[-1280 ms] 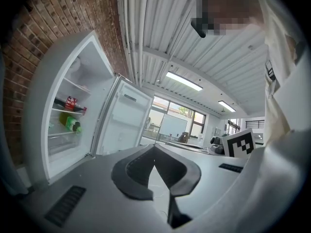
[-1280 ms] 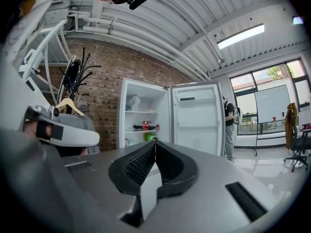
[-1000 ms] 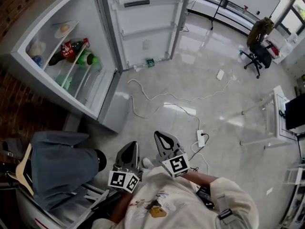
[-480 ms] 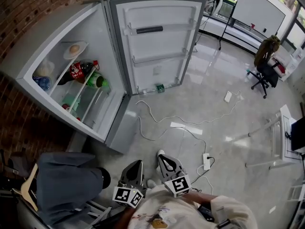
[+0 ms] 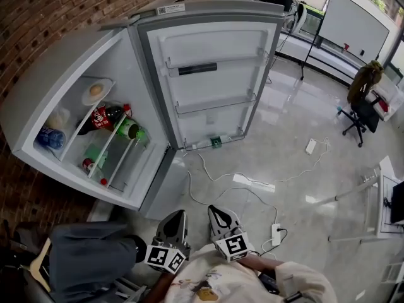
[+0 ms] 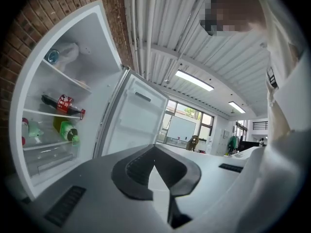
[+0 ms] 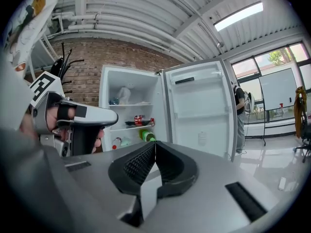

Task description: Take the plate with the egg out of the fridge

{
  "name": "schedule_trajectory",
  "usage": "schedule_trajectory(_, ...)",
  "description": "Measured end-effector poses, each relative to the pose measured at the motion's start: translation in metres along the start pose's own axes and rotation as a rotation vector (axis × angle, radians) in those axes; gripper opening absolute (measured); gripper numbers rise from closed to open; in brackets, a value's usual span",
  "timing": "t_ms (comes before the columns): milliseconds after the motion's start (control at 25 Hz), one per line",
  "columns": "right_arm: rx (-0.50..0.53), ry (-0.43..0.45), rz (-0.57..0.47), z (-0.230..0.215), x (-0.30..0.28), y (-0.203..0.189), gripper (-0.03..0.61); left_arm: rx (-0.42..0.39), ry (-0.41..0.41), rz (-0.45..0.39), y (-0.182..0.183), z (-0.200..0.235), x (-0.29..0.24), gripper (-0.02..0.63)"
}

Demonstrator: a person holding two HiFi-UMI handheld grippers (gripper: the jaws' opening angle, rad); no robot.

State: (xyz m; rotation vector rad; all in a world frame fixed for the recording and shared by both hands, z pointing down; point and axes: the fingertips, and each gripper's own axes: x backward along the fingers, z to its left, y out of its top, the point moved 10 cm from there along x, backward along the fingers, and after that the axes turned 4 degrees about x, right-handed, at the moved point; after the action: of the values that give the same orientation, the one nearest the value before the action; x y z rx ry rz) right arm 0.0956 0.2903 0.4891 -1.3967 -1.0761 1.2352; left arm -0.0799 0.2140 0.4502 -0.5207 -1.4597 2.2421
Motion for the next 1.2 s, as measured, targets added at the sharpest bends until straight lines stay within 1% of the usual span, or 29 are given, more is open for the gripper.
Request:
schedule_trajectory(120,-0.004,0.009,-0.024,-0.021,-0.012,0.009,0.006,0.008,0.018,0.006,0.004,0.003,-0.023,0.009)
schedule_trajectory(320,-0.014,-0.039,-0.016,-0.076,-0.028,0.009,0.006,-0.007,-0.027,0.039,-0.003,-0.005,-0.085,0.009)
schedule_trajectory(440,-0.044,-0.025,-0.013,-0.088,-0.031,0.002,0.006,-0.006,-0.009,0.064,-0.009,-0.012,-0.095,0.009)
schedule_trajectory(640,-0.094,-0.02,-0.008,-0.11,-0.044,-0.006,0.006,0.008,0.046,0.076,-0.012,-0.008,-0.11,0.009)
schedule_trajectory(760,-0.11,-0.003,0.004,-0.115,-0.052,-0.009,0.006,0.023,0.091,0.062,-0.005,0.001,-0.112,0.009)
schedule_trajectory(1000,-0.103,0.07,0.045,-0.111,-0.075,-0.016,0.006,0.045,0.162,0.006,0.011,0.024,-0.116,0.009)
schedule_trajectory(1200,-0.1,0.097,0.057,-0.105,-0.1,-0.01,0.006,0.068,0.192,-0.026,0.023,0.046,-0.12,0.009)
